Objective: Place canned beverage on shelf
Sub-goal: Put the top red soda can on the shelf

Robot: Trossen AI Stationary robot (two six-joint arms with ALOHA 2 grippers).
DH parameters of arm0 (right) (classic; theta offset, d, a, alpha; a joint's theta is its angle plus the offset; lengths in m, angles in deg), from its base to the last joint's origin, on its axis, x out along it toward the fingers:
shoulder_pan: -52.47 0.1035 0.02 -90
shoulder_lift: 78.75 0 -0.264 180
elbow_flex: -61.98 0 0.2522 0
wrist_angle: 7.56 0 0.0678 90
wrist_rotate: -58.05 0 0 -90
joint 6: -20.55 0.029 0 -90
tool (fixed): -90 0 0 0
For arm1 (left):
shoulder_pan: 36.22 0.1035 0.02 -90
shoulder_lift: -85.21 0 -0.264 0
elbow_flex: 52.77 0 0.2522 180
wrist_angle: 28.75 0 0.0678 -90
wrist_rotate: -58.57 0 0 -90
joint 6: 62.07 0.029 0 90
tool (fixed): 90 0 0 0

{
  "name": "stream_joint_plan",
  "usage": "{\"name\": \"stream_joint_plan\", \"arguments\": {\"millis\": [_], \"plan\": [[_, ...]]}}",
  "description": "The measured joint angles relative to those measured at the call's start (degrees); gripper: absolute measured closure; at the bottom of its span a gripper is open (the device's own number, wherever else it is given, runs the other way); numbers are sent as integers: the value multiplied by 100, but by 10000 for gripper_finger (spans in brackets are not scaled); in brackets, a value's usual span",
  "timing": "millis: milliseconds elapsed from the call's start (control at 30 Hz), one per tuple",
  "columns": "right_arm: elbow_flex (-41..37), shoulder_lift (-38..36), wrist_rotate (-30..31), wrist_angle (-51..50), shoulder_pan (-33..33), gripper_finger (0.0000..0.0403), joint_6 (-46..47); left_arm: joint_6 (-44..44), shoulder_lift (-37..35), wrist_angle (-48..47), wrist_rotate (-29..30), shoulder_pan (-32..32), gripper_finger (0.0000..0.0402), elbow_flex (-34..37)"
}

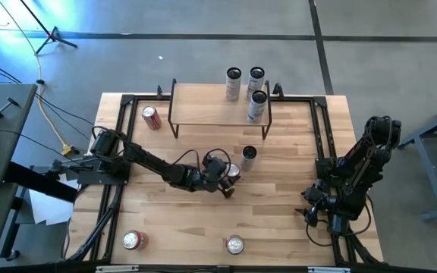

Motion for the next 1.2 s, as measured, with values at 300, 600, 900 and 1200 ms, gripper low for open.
{"name": "stream_joint_plan", "arguments": {"millis": [300, 600, 900, 1200], "plan": [[0, -1, 0, 0, 0, 64, 0, -12, -10, 73, -184, -133, 136, -54], [0, 1, 0, 0, 0, 64, 0, 325, -9, -68, 96, -309, 136, -403], [0, 0, -2, 0, 0, 64, 0, 735, -582, -807, 581, -360, 136, -781], [0, -1, -31, 0, -2, 64, 0, 896, -1585, -1664, 1556, -63, 136, -994]]}}
